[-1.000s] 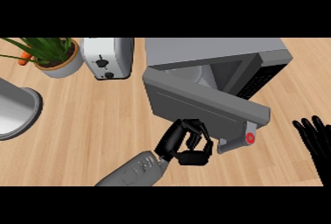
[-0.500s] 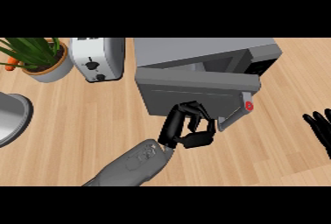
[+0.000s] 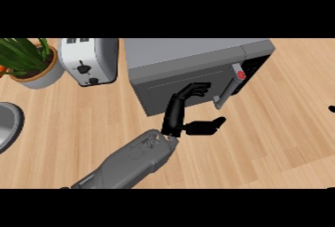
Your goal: Pick up the milk, place it into the microwave and close the microwave
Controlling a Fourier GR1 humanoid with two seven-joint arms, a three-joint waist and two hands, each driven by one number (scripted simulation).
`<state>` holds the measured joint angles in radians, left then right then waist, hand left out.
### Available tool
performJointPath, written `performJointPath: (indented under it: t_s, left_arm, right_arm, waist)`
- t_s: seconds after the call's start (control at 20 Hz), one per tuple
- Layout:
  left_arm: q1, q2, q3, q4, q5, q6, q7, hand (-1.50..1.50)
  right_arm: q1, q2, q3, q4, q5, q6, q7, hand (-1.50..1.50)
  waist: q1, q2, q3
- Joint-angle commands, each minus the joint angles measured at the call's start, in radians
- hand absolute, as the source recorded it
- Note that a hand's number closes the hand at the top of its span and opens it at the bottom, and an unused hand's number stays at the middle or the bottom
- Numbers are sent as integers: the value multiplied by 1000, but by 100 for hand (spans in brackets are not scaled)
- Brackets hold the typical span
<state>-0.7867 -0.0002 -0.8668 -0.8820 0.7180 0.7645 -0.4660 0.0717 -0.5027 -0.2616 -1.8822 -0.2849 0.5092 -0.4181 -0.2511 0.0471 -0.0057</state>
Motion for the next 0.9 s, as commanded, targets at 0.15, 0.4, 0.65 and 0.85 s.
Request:
performJointPath:
  t_s: [0.15,0.4,0.65,0.85]
  left_arm:
    - [-64,0,67,10,106,70,-26,-150]
    - [-78,0,73,25,152,74,-46,-150]
    - [-89,0,68,35,187,81,-71,-150]
    - [-103,0,61,36,210,76,-93,-150]
  right_arm:
    - [-84,-83,-75,-30,117,-58,-12,150]
    - [-134,-100,-80,-23,130,-78,-1,150]
    - [-158,-114,-91,0,133,-80,-1,150]
    - [-185,-132,-88,24,146,-79,7,150]
  waist:
    - [-11,15,-1]
    - [1,30,-1]
    - [-6,34,1]
    - [0,40,2]
